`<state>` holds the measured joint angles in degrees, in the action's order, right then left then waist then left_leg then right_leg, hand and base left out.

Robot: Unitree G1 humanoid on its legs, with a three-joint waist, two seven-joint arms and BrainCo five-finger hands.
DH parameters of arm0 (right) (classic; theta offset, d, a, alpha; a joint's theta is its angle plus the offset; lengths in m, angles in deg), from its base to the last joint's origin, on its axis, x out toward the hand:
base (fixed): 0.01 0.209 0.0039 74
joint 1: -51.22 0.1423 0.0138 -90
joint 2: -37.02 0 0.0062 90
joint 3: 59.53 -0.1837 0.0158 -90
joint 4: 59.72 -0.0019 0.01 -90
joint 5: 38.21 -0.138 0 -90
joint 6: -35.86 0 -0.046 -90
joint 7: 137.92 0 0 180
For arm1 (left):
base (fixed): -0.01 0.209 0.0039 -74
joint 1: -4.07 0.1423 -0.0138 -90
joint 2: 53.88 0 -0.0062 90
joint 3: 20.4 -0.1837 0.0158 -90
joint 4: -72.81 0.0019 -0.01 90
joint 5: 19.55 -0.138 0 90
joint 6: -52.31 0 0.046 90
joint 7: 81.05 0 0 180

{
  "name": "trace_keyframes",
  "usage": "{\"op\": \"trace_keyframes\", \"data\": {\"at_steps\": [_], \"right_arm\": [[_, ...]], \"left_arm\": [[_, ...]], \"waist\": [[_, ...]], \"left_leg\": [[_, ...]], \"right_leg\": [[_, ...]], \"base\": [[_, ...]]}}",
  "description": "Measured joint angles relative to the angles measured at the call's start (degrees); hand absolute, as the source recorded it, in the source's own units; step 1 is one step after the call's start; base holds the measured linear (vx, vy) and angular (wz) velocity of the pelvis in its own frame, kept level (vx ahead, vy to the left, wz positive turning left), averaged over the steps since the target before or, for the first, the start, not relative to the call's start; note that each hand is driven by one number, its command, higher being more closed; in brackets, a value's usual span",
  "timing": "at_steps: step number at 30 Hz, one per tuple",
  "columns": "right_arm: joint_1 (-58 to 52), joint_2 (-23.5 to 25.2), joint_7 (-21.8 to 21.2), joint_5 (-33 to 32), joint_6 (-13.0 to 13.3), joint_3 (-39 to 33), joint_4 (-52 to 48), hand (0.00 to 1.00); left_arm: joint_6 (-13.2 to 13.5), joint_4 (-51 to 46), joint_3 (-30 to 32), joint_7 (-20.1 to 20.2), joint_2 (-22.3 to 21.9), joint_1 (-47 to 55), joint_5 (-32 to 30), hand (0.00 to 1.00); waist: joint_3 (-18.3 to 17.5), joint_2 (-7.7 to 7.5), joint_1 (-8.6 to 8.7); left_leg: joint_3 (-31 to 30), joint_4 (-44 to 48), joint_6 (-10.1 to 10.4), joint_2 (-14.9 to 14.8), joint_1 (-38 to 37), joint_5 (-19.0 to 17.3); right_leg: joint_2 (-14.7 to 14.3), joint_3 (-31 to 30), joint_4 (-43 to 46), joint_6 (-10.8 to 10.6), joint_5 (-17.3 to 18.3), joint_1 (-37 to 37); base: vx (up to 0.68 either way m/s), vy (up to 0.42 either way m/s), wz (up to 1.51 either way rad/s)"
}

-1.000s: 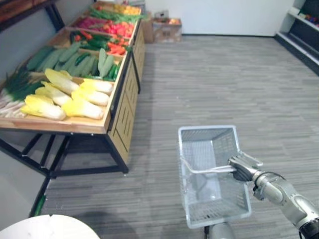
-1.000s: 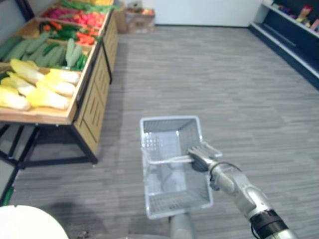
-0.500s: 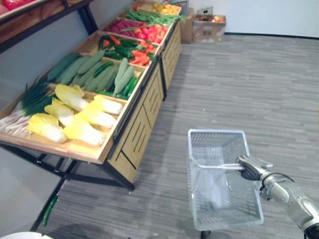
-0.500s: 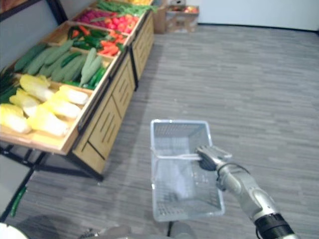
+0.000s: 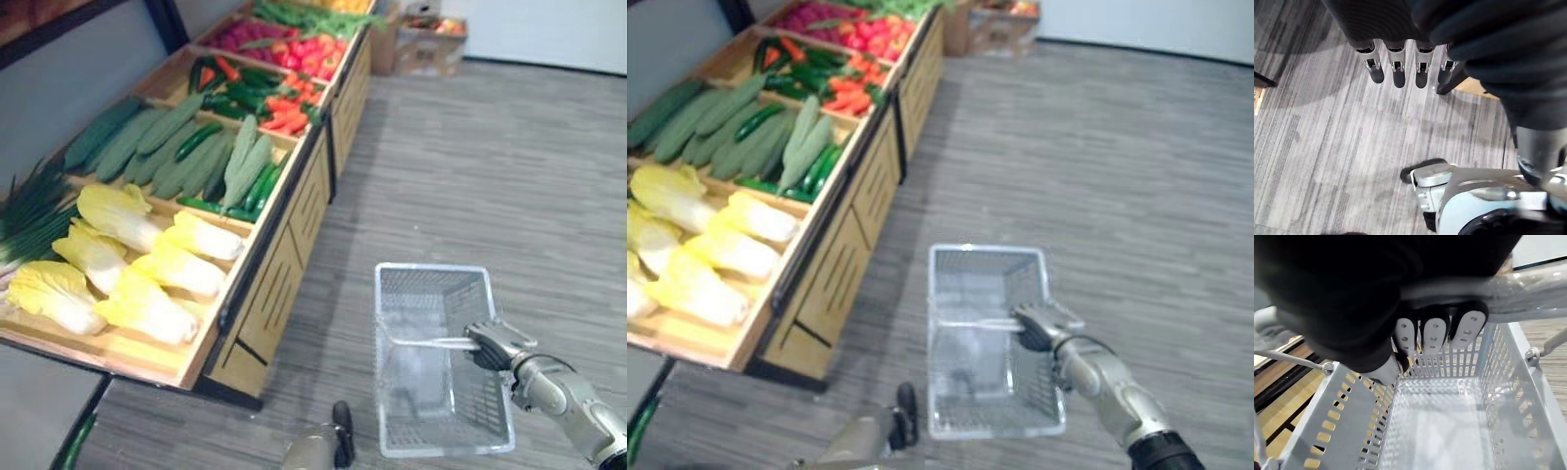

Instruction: Pick vegetable in the basket

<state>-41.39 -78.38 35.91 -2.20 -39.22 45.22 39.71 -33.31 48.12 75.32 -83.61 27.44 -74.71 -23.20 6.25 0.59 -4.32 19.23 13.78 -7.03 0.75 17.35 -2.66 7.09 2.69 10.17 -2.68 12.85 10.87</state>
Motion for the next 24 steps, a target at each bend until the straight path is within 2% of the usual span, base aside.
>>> {"op": "trace_keyframes", "data": {"at_steps": [1, 2, 3, 4, 5, 6, 7, 8, 9, 10, 11, 12, 13, 14, 15, 16, 17, 18, 19, 20, 21, 24], "right_arm": [[0.6, 0.0, -0.3, 0.0, 0.0, 1.4, 0.1, 1.00], [1.2, 0.2, -0.4, 0.1, 0.1, 2.2, 0.1, 1.00], [1.5, 0.9, -0.4, 0.1, 0.2, 2.5, 0.1, 1.00], [1.6, 2.8, -0.2, 0.1, 0.6, 2.8, 0.1, 1.00], [1.9, 3.6, 0.3, 0.0, 0.7, 2.1, 0.1, 1.00], [2.1, 3.9, 0.3, 0.0, 0.7, 1.0, 0.0, 1.00], [2.0, 3.9, 0.3, 0.0, 0.7, 0.8, 0.0, 1.00], [1.3, 3.9, 0.4, 0.2, 0.7, 0.9, 0.0, 1.00], [1.2, 3.9, 0.3, 0.2, 0.5, 0.9, 0.0, 1.00], [1.0, 3.7, 0.2, 0.2, 0.4, 0.8, 0.0, 1.00], [0.6, 3.6, 0.1, 0.2, 0.3, 0.8, 0.2, 1.00], [0.5, 3.6, 0.1, 0.2, 0.3, 0.8, 0.2, 1.00], [0.3, 3.6, -0.3, 0.2, 0.2, 0.9, 0.8, 1.00], [0.2, 3.6, -0.3, 0.1, -0.2, 0.8, 1.3, 1.00], [0.3, 3.6, -0.3, 0.1, -0.4, 0.8, 2.3, 1.00], [0.3, 3.7, -0.3, 0.1, -0.5, 0.8, 2.6, 1.00], [0.5, 3.7, -0.4, 0.1, -0.6, 0.7, 2.8, 1.00], [0.4, 3.7, -0.4, 0.1, -0.6, 0.7, 2.8, 1.00], [0.3, 3.8, -0.4, 0.0, -0.6, 0.7, 2.8, 1.00], [-0.2, 4.3, -0.4, 0.1, -0.6, 0.0, 3.1, 1.00], [-0.7, 4.8, -0.3, 0.1, -1.1, -2.0, 3.3, 1.00], [-1.1, 4.6, -0.2, 0.0, -2.1, -3.8, 6.3, 1.00]], "left_arm": [[0.0, 0.0, 1.3, 0.0, -0.8, 0.9, 0.0, 0.00], [0.0, -0.2, 1.3, 0.0, -0.6, 1.4, 0.0, 0.00], [0.0, -0.4, 1.2, 0.0, -0.2, 1.8, 0.0, 0.00], [-0.1, -0.3, -0.5, 0.0, 1.6, 1.8, 0.0, 0.00], [-0.3, -0.3, -1.5, 0.0, 2.2, 1.8, 0.0, 0.00], [-0.8, -0.3, -2.0, 0.0, 2.6, 1.8, 0.1, 0.00], [-0.8, -0.3, -2.2, 0.0, 2.5, 1.9, 0.1, 0.00], [-0.8, -0.3, -2.7, -0.3, 2.4, 1.6, 0.2, 0.00], [-0.7, -0.4, -3.0, -0.4, 2.6, 1.1, 0.5, 0.00], [-0.7, -0.3, -3.2, -0.5, 2.9, -0.1, 0.9, 0.00], [-0.6, -0.3, -3.2, -0.5, 2.8, -0.9, 1.2, 0.00], [-0.6, -0.3, -3.2, -0.5, 2.7, -1.0, 1.2, 0.00], [-0.5, -0.4, -3.2, -0.5, 2.3, -1.2, 1.3, 0.00], [-0.4, -0.4, -3.1, -0.6, 2.2, -1.2, 1.3, 0.00], [-0.4, -0.4, -3.0, -0.7, 2.4, -1.3, 1.3, 0.00], [-0.5, -0.4, -3.0, -0.8, 2.4, -1.3, 1.3, 0.00], [-0.5, -0.4, -2.8, -0.9, 2.4, -1.4, 1.3, 0.00], [-0.5, -0.4, -1.9, -1.0, 2.6, -1.2, 1.3, 0.00], [-0.5, -0.4, -1.3, -1.1, 3.1, -1.1, 1.3, 0.00], [-0.7, 0.0, -0.7, -1.2, 3.5, -1.2, 1.3, 0.00], [-0.8, 0.3, -0.3, -1.5, 2.4, -1.5, 1.4, 0.00], [-0.5, 0.2, 3.3, -1.7, 1.2, -1.8, 3.7, 0.00]], "waist": [[-0.1, -0.19, -0.94], [0.0, -0.36, -0.85], [-0.1, -0.17, -0.48], [0.3, -1.59, 1.07], [0.5, -2.09, 1.36], [0.9, -2.60, 2.00], [1.0, -2.54, 2.38], [0.8, -2.28, 2.55], [0.7, -2.35, 2.73], [0.8, -2.38, 3.00], [1.0, -2.32, 3.07], [0.9, -2.27, 3.11], [1.0, -2.18, 3.25], [1.1, -2.26, 3.37], [1.1, -2.70, 3.16], [1.1, -2.74, 2.70], [1.0, -2.98, 2.45], [0.9, -3.88, 2.48], [0.8, -4.77, 2.44], [1.1, -4.91, 2.45], [1.0, -3.55, 2.56], [-0.2, -1.67, 2.41]], "left_leg": [[-1.0, -3.7, 0.0, 1.6, -4.2, -0.7], [-1.5, -5.0, 0.0, 2.0, -5.9, -0.8], [-2.6, -6.0, 0.0, 2.5, -7.5, -0.9], [-6.3, -7.8, 0.3, 4.1, -11.2, -0.9], [-7.7, -8.0, 0.3, 4.8, -12.7, -1.2], [-10.5, -8.1, -0.1, 5.9, -16.1, -1.1], [-12.1, -8.4, -0.3, 6.2, -17.8, -1.3], [-15.6, -9.0, -0.6, 6.4, -20.1, -1.5], [-18.5, -9.5, -0.7, 6.4, -21.5, -1.5], [-22.0, -9.7, -0.7, 6.3, -22.2, -1.5], [-25.6, -9.7, -0.6, 6.0, -22.9, -1.6], [-26.4, -9.7, -0.5, 5.9, -23.0, -1.6], [-30.3, -9.6, 0.4, 5.2, -23.2, -2.1], [-32.6, -9.3, 1.4, 4.9, -23.2, -2.8], [-35.0, -8.0, 2.5, 4.4, -22.8, -4.1], [-36.0, -6.9, 3.1, 4.1, -22.2, -5.0], [-38.5, -4.5, 4.5, 3.6, -20.8, -7.0], [-40.8, -2.3, 6.1, 3.5, -19.7, -9.0], [-41.9, -1.3, 7.0, 3.6, -19.1, -10.1], [-43.8, 0.4, 9.0, 2.7, -18.1, -12.2], [-43.5, 0.3, 10.0, -0.6, -17.6, -12.7], [-41.6, -3.4, 13.2, -5.7, -18.0, -9.0]], "right_leg": [[1.1, -0.3, 13.2, -5.8, -1.1, -4.3], [1.4, -0.8, 20.9, -10.0, -2.9, -7.2], [1.4, -2.1, 28.6, -14.3, -6.4, -10.5], [0.7, -3.9, 47.1, -14.3, -12.8, -18.5], [1.2, -3.9, 52.8, -14.2, -12.7, -20.9], [2.2, -2.7, 59.4, -13.0, -12.0, -23.6], [3.0, -1.7, 60.9, -11.0, -11.0, -24.5], [4.8, 0.7, 60.5, -4.5, -7.5, -26.3], [5.9, 2.0, 58.5, -1.0, -5.4, -28.0], [6.3, 2.2, 53.3, 0.5, -4.2, -29.7], [5.6, 0.3, 46.3, 0.6, -4.0, -30.3], [5.3, -0.3, 44.7, 0.6, -4.0, -30.4], [3.4, -5.2, 32.3, 0.0, -4.3, -29.3], [2.6, -8.2, 24.2, -0.5, -4.7, -28.1], [2.5, -10.4, 16.5, -1.0, -5.4, -27.0], [2.5, -10.8, 13.6, -1.1, -5.5, -26.8], [2.7, -11.1, 8.9, -1.7, -5.9, -26.1], [3.3, -11.2, 4.7, -2.2, -6.2, -24.6], [3.9, -11.2, 2.7, -2.2, -6.2, -23.7], [3.9, -7.9, 2.4, -6.6, -11.4, -23.0], [2.4, -3.7, 3.3, -5.4, -10.6, -22.5], [-0.2, 1.4, 5.4, -3.1, -8.7, -22.5]], "base": [[0.33, 0.189, 0.25], [0.25, 0.128, 0.30], [0.32, 0.104, 0.82], [0.33, 0.067, 1.00], [0.43, 0.033, 1.35], [0.30, -0.022, 1.08], [0.36, -0.059, 1.36], [0.32, -0.088, 1.31], [0.36, -0.133, 1.68], [0.33, -0.169, 1.73], [0.27, -0.168, 1.39], [0.24, -0.200, 1.48], [0.20, -0.241, 1.27], [0.23, -0.325, 1.56], [0.19, -0.306, 0.99], [0.19, -0.352, 0.96], [0.18, -0.415, 0.96], [0.18, -0.448, 0.98], [0.15, -0.515, 1.01], [0.12, -0.528, 1.07], [0.17, -0.587, 1.17], [0.15, -0.409, 0.76]]}}
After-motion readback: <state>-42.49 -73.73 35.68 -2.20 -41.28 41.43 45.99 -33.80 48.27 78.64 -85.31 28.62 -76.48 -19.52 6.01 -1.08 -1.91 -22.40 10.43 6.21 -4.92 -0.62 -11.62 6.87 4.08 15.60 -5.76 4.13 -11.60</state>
